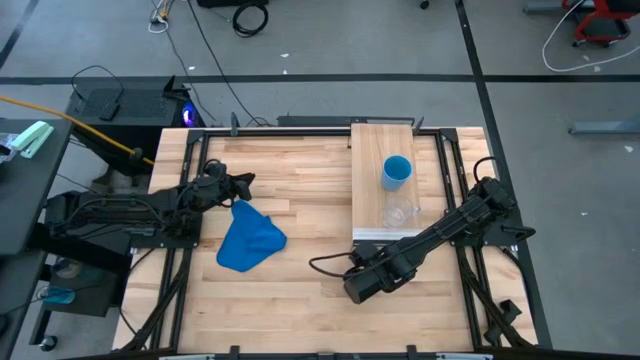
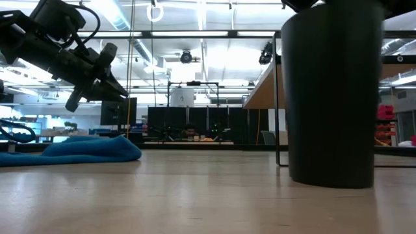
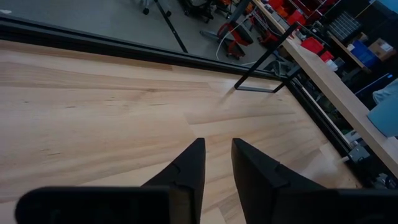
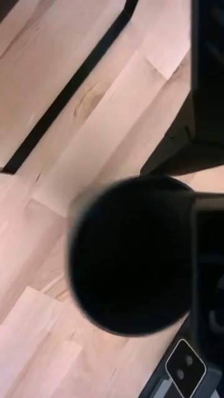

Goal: Stack small to large cups/mugs on shelf
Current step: Put the black cup on the shelf

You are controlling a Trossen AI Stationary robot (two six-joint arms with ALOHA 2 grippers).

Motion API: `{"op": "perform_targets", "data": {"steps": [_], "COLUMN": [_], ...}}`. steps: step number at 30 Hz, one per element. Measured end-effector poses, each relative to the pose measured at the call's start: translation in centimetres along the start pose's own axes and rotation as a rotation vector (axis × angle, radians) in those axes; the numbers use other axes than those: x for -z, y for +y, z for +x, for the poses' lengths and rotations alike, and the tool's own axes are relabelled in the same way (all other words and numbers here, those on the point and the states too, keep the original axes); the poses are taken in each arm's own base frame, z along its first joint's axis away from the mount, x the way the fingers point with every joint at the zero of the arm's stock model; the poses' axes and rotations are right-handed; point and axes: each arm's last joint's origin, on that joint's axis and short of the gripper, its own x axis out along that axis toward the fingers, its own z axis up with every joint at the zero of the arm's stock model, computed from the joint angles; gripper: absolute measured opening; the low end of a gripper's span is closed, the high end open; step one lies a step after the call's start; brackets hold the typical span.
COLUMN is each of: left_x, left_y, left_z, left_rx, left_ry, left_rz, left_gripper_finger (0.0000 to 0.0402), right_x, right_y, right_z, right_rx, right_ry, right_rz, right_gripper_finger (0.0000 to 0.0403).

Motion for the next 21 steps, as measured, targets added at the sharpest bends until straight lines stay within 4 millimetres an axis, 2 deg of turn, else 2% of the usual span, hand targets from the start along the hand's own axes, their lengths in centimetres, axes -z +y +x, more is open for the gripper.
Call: {"op": "perform_targets", "data": {"steps": [3,7,10,16,21], "left_x": [0.0,0.0,0.0,0.0,0.0], "left_y": [0.0,0.0,0.0,0.0,0.0], "left_z": [0.0,0.0,0.0,0.0,0.0], "left_rx": [0.0,0.0,0.0,0.001,0.0], "left_ry": [0.0,0.0,0.0,0.0,0.0], "left_rz": [0.0,0.0,0.0,0.0,0.0], "left_gripper_finger": [0.0086,0.0091,0.0094,0.009,0.0085], "right_x": [0.0,0.0,0.1,-0.8,-3.4], "right_y": [0.0,0.1,0.5,1.9,1.0], "right_z": [0.0,-0.1,-1.0,-5.3,-9.9], "right_rx": [-0.002,-0.009,-0.051,-0.188,-0.192], "right_ry": [0.0,0.02,0.046,0.031,0.001], "right_rz": [-0.03,-0.101,-0.216,-0.358,-0.36], "right_gripper_finger": [0.0011,0.0012,0.0007,0.0004,0.0003]}}
